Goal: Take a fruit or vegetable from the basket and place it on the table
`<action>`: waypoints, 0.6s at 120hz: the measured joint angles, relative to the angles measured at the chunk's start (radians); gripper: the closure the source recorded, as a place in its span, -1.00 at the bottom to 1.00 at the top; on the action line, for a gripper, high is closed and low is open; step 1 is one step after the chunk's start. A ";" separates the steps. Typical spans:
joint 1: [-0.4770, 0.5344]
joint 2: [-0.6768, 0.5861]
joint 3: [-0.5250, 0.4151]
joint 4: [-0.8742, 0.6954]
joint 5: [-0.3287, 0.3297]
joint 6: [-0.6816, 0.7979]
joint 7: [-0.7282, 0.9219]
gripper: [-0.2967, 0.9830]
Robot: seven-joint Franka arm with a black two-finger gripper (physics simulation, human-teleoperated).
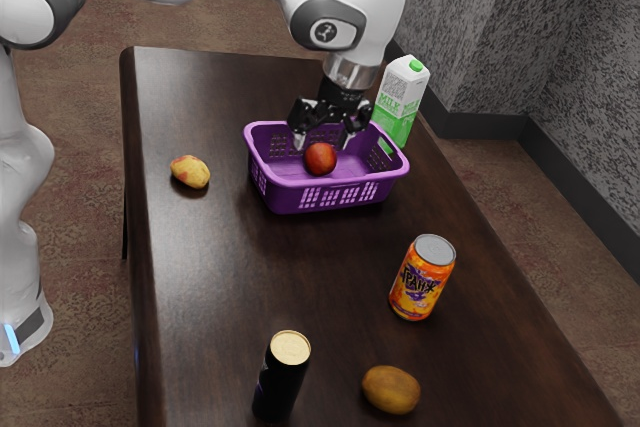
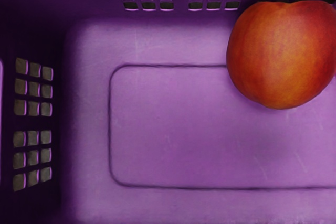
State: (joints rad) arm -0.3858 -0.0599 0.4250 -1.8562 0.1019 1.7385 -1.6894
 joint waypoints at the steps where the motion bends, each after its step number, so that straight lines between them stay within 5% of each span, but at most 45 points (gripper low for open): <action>1: 0.000 0.000 0.000 0.000 0.001 0.001 0.001 -0.53; 72: 0.008 0.034 0.032 -0.063 0.005 0.104 0.046 -0.54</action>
State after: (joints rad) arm -0.3776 -0.0257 0.4571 -1.9189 0.1064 1.8423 -1.6431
